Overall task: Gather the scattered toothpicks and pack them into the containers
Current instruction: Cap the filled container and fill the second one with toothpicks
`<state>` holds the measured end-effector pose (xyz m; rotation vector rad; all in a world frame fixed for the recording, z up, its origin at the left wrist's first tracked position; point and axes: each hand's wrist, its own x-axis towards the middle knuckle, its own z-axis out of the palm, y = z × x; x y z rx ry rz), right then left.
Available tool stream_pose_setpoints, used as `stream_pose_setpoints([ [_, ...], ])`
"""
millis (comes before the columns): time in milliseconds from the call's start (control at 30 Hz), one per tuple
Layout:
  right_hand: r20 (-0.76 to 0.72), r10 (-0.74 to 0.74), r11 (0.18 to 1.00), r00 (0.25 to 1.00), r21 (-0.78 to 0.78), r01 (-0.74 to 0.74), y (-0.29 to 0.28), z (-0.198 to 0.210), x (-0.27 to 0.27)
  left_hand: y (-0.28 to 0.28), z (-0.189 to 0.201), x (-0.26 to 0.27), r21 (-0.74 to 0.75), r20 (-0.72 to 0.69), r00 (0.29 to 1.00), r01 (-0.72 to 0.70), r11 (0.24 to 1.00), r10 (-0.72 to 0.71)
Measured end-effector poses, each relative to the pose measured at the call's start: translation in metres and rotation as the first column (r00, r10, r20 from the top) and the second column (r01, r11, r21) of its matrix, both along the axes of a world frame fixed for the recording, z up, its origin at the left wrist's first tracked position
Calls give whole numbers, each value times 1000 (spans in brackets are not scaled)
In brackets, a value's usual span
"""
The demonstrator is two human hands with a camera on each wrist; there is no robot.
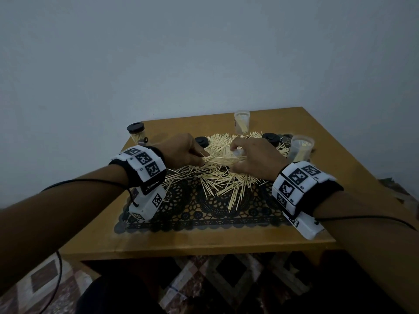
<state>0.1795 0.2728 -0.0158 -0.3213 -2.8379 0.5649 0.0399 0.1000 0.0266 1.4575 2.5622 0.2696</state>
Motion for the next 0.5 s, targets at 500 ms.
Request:
stream_pose_setpoints([
  [500, 46, 32, 999, 998, 12, -32, -1, 2, 1, 23, 6, 29, 69, -69, 994, 84, 994, -79],
])
